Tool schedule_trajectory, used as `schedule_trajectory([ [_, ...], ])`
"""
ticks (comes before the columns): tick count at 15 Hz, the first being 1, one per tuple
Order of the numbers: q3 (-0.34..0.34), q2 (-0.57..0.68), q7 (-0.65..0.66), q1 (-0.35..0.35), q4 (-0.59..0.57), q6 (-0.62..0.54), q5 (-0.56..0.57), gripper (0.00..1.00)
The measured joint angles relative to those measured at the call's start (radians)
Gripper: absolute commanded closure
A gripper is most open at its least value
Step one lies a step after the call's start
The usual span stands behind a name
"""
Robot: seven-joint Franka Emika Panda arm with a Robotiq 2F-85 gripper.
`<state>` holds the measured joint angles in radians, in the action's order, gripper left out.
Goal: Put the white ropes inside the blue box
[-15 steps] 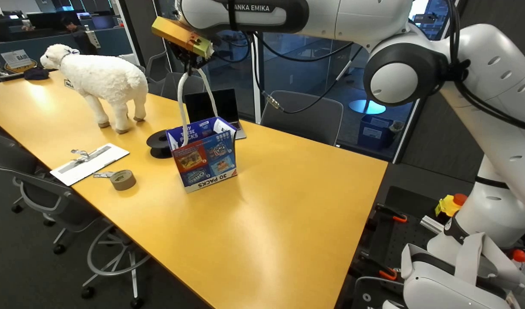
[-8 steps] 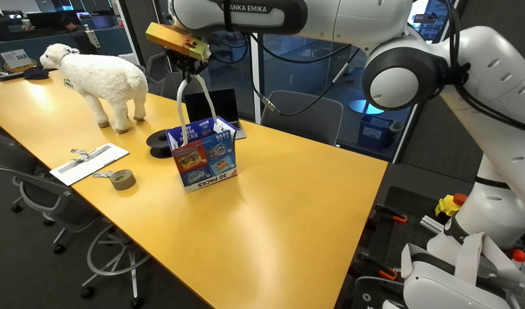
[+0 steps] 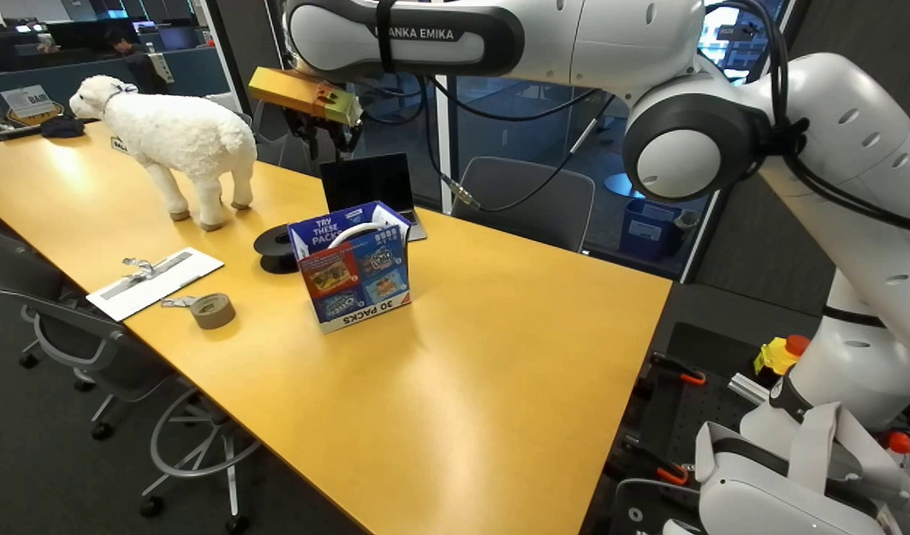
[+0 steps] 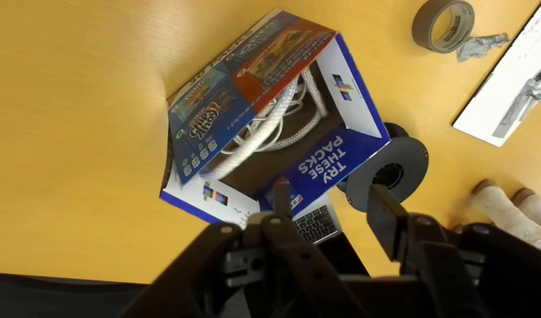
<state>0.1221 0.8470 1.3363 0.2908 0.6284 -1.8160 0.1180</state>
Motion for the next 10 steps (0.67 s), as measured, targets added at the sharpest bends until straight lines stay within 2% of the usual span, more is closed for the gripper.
schedule_trajectory([
  [2, 0.001, 0.011, 0.0, -0.003, -0.002, 0.005, 0.0, 0.04],
  [3, 0.002, 0.017, 0.0, -0.004, -0.002, 0.006, 0.0, 0.0],
  [7, 0.005, 0.024, -0.023, -0.007, -0.002, 0.032, 0.0, 0.0],
  [10, -0.002, 0.004, -0.17, -0.013, 0.011, 0.117, -0.001, 0.0],
])
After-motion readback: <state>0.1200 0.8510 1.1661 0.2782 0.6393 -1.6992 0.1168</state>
